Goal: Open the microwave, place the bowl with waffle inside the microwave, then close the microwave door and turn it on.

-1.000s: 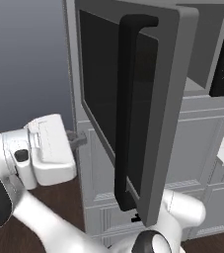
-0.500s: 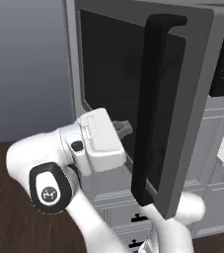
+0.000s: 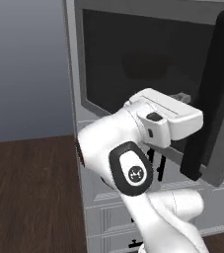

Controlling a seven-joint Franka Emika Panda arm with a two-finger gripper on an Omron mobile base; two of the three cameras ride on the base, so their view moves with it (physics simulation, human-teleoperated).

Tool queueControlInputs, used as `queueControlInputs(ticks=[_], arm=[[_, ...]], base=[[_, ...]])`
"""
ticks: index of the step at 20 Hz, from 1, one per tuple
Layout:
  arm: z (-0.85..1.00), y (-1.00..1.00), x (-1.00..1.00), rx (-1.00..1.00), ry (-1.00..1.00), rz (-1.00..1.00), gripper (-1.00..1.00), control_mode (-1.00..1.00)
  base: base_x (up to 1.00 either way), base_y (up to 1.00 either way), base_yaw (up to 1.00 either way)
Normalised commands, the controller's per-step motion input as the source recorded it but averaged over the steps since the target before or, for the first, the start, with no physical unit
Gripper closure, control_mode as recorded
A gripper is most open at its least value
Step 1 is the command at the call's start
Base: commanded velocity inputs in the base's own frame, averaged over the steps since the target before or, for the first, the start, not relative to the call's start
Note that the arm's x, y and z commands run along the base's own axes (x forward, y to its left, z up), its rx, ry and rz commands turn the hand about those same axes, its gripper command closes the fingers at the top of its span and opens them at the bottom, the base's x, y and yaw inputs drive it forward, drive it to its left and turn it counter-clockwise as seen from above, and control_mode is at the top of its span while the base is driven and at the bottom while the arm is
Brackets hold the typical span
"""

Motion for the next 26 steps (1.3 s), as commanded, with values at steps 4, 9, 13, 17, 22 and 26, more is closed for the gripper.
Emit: queueControlInputs(ticks=[4,9,13,17,22,26], arm=[[0.64,-0.44,0.96,0.11,0.44,0.34,1.00,-1.00],[-0.01,-0.01,1.00,0.07,0.58,0.53,1.00,-1.00],[-0.34,0.00,1.00,0.04,0.41,0.60,1.00,-1.00],[-0.31,0.00,1.00,0.07,0.18,0.55,1.00,-1.00],[-0.39,-0.18,0.84,0.06,0.05,0.31,1.00,-1.00],[-0.37,-0.16,0.78,0.05,-0.07,0.05,1.00,-1.00]], base=[[0.00,0.00,0.00],[0.00,0.00,0.00],[0.00,0.00,0.00],[0.00,0.00,0.00],[0.00,0.00,0.00],[0.00,0.00,0.00]])
